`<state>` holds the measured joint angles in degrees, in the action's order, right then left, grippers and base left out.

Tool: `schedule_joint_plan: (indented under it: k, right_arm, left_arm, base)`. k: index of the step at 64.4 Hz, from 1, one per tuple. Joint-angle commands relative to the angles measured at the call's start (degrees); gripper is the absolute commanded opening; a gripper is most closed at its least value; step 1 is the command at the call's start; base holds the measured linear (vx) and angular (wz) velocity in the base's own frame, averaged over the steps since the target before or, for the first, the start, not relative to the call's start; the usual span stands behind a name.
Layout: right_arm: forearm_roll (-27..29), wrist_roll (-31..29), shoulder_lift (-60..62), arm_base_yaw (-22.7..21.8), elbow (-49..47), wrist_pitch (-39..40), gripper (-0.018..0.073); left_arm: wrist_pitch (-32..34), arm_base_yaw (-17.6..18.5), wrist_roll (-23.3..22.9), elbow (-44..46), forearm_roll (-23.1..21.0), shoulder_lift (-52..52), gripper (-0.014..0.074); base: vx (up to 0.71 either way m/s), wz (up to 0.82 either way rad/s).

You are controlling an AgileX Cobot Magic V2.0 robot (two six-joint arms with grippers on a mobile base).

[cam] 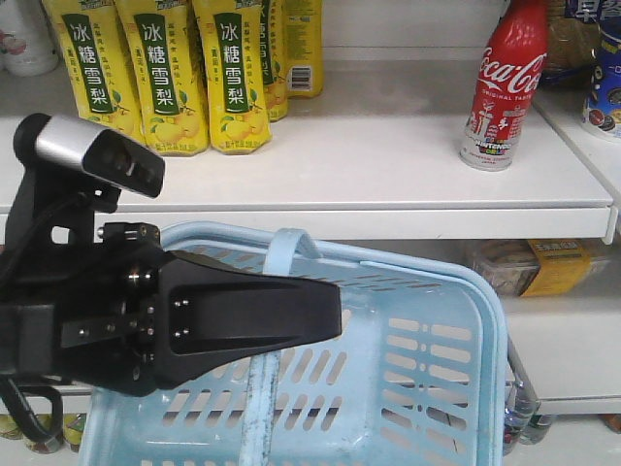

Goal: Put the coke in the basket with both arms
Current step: 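Reach the right gripper to the red Coca-Cola bottle and grasp it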

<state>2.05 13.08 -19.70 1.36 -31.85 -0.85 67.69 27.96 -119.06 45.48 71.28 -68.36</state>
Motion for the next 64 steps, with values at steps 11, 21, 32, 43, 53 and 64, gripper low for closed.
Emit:
schedule_joint_plan:
  k: [11,21,32,43,53,64]
  right_arm:
    - [-4.45,-1.17,-12.44,-0.04,-11.12,2.17,0.054]
    - [-5.57,-1.39,-18.35,-0.04,-17.13,-0.86,0.0526]
    - [-5.23,-5.59,-25.08,1.32,-23.17,-5.01,0.0526]
    - [-5.48,-15.35,-31.17,11.92,-28.57,-8.61,0.0526]
    - [-3.8,-14.63,-33.13,15.47,-30.04,-8.39,0.0526]
    - [-4.22,-13.86,-35.35,15.26,-29.83,-2.81,0.0526]
  left_arm:
    - [6.61,0.17,0.08,1.99,-4.81,1.35,-0.0006]
    - [6.61,0.17,0.08,1.99,-4.81,1.35,-0.0006]
    - [6.61,0.17,0.08,1.99,-4.81,1.35,-0.0006]
    - [6.61,0.17,0.08,1.99,-4.81,1.35,-0.0006]
    - [6.61,0.17,0.08,1.99,-4.81,1.35,-0.0006]
    - [6.61,0.17,0.08,1.99,-4.82,1.35,-0.0006]
  base:
    - [0.0,0.0]
    - [0.0,0.0]
    - [0.0,0.0]
    - [0.0,0.0]
    - [0.0,0.0]
    - [0.0,0.0]
